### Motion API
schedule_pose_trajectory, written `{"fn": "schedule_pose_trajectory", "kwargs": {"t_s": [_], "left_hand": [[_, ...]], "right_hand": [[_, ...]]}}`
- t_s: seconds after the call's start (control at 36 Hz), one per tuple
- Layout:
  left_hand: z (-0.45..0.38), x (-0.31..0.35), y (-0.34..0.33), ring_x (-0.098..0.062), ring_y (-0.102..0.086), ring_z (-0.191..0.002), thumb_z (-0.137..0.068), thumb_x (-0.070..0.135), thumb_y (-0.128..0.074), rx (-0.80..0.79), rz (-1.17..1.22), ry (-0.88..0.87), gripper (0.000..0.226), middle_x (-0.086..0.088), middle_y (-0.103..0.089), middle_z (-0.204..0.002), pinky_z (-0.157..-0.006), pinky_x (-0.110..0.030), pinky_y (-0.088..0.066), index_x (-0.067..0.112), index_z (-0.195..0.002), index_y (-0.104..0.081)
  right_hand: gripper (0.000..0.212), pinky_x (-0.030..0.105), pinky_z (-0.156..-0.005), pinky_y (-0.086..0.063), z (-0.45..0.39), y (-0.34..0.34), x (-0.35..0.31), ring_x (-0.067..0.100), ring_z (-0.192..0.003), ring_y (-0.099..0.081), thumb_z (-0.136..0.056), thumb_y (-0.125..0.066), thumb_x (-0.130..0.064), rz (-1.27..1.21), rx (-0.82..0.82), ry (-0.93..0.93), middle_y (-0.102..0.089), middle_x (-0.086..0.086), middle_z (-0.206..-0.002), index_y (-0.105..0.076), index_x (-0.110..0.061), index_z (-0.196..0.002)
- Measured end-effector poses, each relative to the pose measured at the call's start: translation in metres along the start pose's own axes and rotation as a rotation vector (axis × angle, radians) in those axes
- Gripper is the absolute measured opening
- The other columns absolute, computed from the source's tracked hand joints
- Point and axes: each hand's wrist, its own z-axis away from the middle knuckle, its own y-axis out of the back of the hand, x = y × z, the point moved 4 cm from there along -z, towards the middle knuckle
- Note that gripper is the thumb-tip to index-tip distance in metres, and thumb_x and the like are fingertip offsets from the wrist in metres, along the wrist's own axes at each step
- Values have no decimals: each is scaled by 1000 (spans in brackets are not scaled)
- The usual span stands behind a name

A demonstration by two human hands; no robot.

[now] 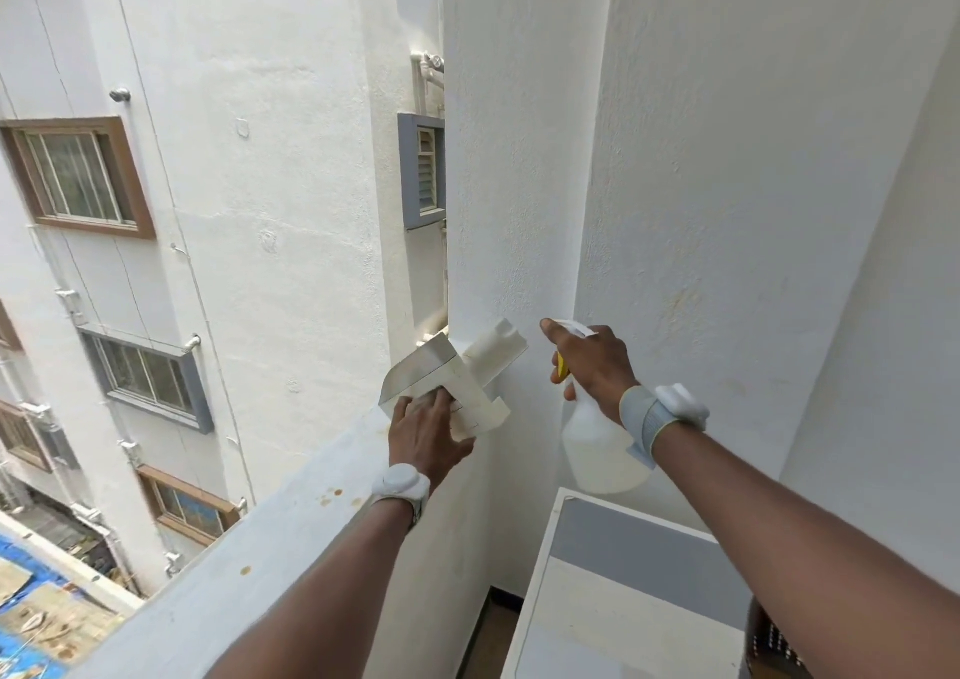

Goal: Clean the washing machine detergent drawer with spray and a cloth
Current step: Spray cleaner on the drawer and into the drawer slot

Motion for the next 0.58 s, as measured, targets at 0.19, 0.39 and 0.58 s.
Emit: {"fn": "schedule_pose_trajectory", "kwargs": {"t_s": [0.19, 0.39, 0.58], "left_hand": [[0, 0, -9, -22, -74, -98, -65, 52, -84, -17, -78, -84, 62, 5, -75, -102, -116, -42, -32, 22, -113, -58], [4, 5, -7, -24, -70, -99, -58, 45, -91, -16, -169, -227, 64, 5, -71, -96, -113, -50, -36, 20, -109, -61], [10, 4, -2, -26, -67, -106, -62, 39, -84, 17, -210, -303, 63, 4, -70, -105, -114, -52, -37, 20, -118, -61]], "right_hand": [[46, 29, -44, -46, 9, -4, 11, 24, -45, -59, -85, -73, -50, -31, -50, -16, -70, 11, -75, -62, -8, -100], [56, 32, -49, -52, 19, -26, 14, 30, -57, -69, -81, -69, -60, 3, -187, 30, -76, 8, -74, -68, -9, -104], [61, 46, -72, -63, 5, 2, 20, 26, -45, -68, -75, -61, -69, 47, 57, -34, -73, 3, -62, -70, -11, -91]]}}
